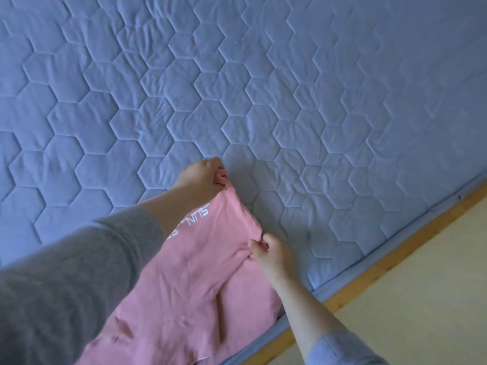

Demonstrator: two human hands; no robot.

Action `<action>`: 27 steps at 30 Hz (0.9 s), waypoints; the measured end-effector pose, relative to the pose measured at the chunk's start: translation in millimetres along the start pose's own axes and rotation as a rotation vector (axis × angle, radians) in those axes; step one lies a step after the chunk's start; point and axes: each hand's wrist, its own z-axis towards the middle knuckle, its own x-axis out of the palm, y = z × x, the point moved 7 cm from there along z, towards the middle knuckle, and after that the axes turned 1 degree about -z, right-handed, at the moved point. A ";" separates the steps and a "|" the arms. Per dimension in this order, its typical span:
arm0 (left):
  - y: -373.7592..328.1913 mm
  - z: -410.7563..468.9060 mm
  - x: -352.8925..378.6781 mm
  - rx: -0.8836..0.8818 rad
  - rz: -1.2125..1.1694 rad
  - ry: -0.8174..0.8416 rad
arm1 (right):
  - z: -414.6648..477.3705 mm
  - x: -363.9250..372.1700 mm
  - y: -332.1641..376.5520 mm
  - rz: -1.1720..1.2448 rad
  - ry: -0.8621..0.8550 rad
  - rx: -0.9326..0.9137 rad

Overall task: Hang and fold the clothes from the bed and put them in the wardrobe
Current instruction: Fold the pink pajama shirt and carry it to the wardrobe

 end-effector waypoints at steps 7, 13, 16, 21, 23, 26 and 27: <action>-15.7 -23.2 -29.8 0.169 0.091 0.023 | -23.0 -5.0 0.3 -0.041 0.011 -0.046; -14.6 -68.5 -47.4 0.324 0.317 0.039 | -60.0 -19.4 -15.4 -0.135 -0.036 -0.080; -9.3 -100.0 -62.5 0.314 0.281 -0.044 | -86.3 -25.5 -6.6 -0.116 -0.124 -0.152; -0.8 -152.2 -94.3 0.306 0.263 -0.153 | -136.4 -25.2 14.9 -0.110 -0.203 -0.229; 3.8 -169.8 -106.3 0.293 0.265 -0.171 | -154.3 -21.5 25.5 -0.096 -0.213 -0.256; 15.5 -194.6 -122.3 0.242 0.267 -0.219 | -178.4 -15.3 41.5 -0.078 -0.206 -0.296; 20.5 -202.2 -126.7 0.221 0.267 -0.236 | -184.6 -12.3 48.7 -0.084 -0.199 -0.314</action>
